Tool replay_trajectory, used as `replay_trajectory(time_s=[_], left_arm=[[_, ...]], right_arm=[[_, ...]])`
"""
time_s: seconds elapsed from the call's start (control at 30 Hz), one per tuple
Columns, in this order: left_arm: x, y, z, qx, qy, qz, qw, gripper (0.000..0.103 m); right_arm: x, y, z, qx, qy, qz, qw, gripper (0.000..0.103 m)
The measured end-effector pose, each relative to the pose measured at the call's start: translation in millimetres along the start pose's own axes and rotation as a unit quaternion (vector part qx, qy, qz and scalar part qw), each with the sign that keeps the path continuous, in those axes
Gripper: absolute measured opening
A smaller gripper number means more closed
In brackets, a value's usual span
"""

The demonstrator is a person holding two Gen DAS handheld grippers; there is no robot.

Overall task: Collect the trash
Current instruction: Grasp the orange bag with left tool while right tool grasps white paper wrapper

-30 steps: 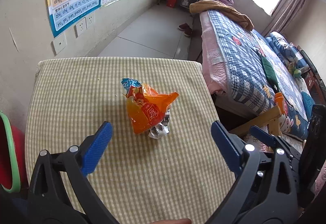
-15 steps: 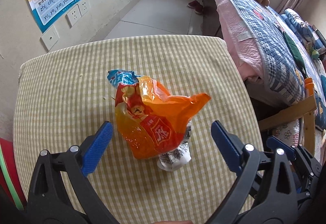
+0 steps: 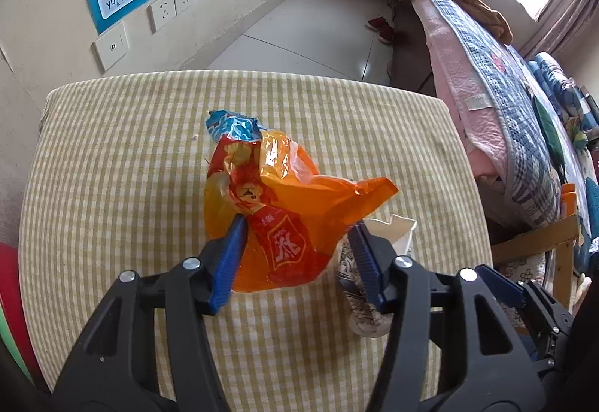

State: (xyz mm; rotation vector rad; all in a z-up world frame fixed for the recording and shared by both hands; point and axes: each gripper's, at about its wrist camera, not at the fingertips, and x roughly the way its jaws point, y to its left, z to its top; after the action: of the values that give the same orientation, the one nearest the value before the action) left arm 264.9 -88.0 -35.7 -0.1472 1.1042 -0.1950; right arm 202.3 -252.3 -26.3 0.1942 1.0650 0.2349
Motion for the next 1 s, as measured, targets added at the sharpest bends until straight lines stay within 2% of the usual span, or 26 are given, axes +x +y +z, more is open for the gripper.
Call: replay_trajectory(time_s=[0.03, 0.13, 0.43, 0.47, 0.5, 0.57, 0.67, 1.0], left_arm=[[-1, 3, 0, -0.003, -0.002, 0.001, 1.0000, 0.043], [-6, 13, 1, -0.012, -0.008, -0.009, 0.9999, 0.040], [-16, 35, -4, -0.028, -0.015, -0.035, 0.9989, 0.036], [-18, 36, -5, -0.028, -0.016, -0.036, 0.9988, 0.036], [-20, 37, -6, -0.029, -0.017, -0.037, 0.9987, 0.035], [-22, 39, -8, -0.028, -0.017, -0.039, 0.9987, 0.035], [-28, 42, -11, -0.030, -0.019, -0.039, 0.9986, 0.035], [-71, 41, -28, -0.030, -0.037, -0.039, 0.9981, 0.035]], right_arm=[[4, 4, 1, -0.004, 0.001, 0.001, 1.000, 0.081], [17, 12, 5, -0.010, 0.011, 0.006, 1.000, 0.081], [53, 28, 6, -0.023, 0.035, -0.010, 0.999, 0.081], [54, 30, 6, -0.025, 0.034, -0.010, 0.999, 0.075], [56, 31, 5, -0.028, 0.037, -0.010, 0.999, 0.062], [59, 34, 4, -0.034, 0.046, -0.011, 0.998, 0.047], [56, 37, 5, -0.043, 0.041, -0.014, 0.998, 0.044], [14, 50, 0, -0.051, 0.011, -0.015, 0.999, 0.044]])
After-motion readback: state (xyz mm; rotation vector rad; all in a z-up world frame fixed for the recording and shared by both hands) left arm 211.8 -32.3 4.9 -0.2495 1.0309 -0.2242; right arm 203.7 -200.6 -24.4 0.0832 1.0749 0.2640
